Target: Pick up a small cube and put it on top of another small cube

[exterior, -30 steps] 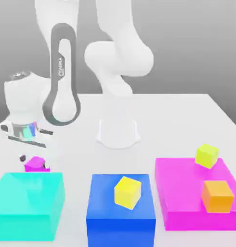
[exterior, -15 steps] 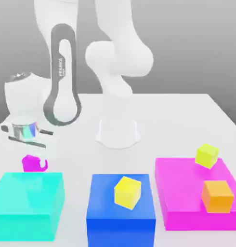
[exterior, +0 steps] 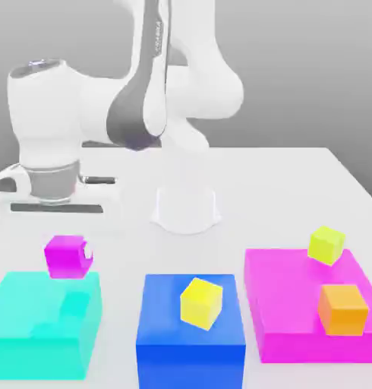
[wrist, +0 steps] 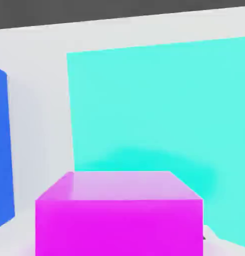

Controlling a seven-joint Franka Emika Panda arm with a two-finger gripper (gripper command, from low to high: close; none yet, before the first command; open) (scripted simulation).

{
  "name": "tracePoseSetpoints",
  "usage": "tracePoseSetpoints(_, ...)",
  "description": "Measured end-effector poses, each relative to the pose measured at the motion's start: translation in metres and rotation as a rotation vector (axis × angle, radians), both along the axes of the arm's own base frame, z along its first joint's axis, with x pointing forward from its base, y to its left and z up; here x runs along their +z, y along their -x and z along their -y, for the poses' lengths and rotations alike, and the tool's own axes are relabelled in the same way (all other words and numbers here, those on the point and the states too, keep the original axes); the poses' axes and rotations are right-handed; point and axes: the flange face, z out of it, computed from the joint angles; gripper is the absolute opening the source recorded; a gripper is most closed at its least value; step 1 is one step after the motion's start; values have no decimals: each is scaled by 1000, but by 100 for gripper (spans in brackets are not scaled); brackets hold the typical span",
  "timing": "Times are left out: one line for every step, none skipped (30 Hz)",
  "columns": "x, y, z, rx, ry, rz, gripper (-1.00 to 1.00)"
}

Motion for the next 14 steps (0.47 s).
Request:
tracePoseSetpoints(12, -12, -24, 49, -3, 2, -100)
tracePoseSetpoints(23, -21, -49, 97, -4, 3, -100)
tracePoseSetpoints(35, -28, -73, 143, -7, 6, -100)
tracePoseSetpoints(44, -32, -98, 192, -2, -1, -100)
tracePoseSetpoints(46, -31, -122, 246, 18, -27, -100)
tracePoseSetpoints(39, -31, -134, 273, 31, -41, -100)
tracePoseSetpoints(28, -31, -140, 286, 37, -48, -100)
tracePoseSetpoints(15, -31, -143, 293, 41, -51, -100)
tracePoseSetpoints(1, -30, -145, 296, 43, -53, -100)
tracePoseSetpoints(-11, -30, -145, 298, 44, -54, 100)
tracePoseSetpoints(-11, -30, -145, 298, 44, -54, 100)
tracePoseSetpoints(-11, -30, -145, 298, 44, -54, 100)
tracePoseSetpoints(-11, -30, -145, 298, 44, -54, 100)
tracePoseSetpoints(-11, -30, -145, 298, 44, -54, 100)
